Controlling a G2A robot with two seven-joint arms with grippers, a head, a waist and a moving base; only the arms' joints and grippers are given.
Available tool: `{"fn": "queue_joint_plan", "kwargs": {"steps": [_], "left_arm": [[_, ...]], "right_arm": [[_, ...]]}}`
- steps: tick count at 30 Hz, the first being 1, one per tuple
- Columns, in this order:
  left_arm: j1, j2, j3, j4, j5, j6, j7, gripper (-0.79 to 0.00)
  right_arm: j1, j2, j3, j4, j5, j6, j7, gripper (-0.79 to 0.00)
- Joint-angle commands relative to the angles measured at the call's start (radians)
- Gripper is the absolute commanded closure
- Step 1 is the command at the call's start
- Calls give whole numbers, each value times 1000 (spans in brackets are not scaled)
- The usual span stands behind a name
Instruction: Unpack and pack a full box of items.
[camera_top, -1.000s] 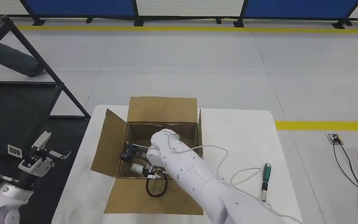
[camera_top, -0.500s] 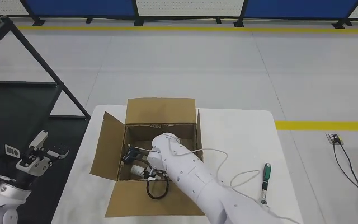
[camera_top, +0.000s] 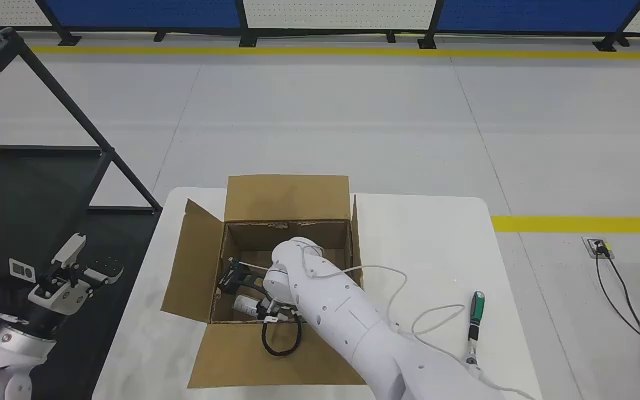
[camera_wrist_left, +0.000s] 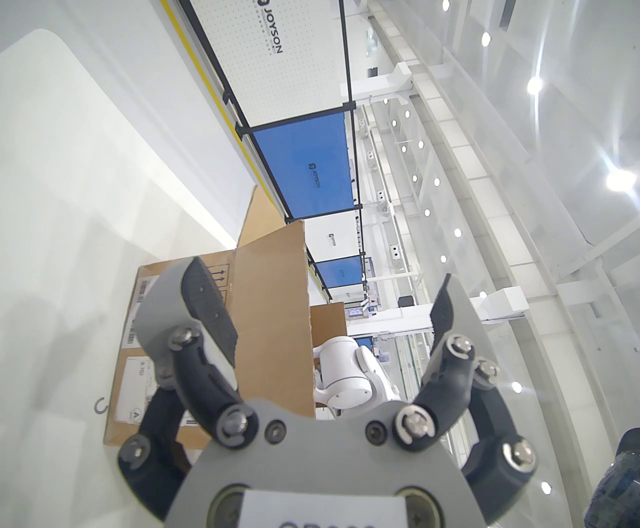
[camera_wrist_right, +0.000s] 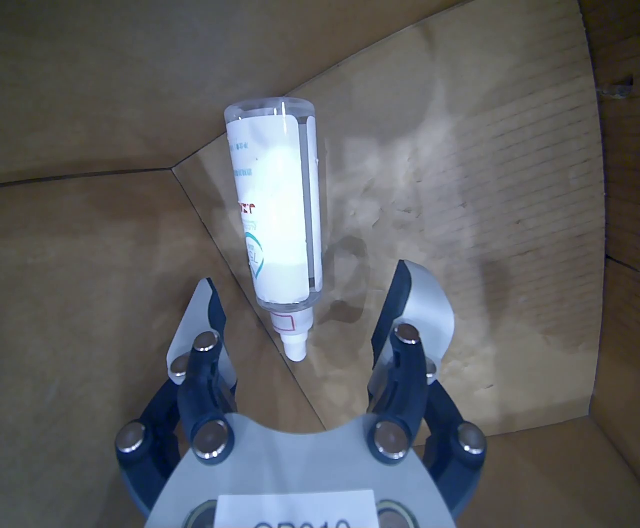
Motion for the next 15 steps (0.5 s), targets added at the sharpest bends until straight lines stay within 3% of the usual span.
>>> {"fn": "queue_joint_plan", "kwargs": {"steps": [1,15], "left_arm": [[0,0,0,0,0,0,0,-785],[8,-3,-4,5,-4,-5,6,-785]], "right_arm": [[0,0,0,0,0,0,0,-785],[-7,3,0,-4,-1,4,-14,-785]]}}
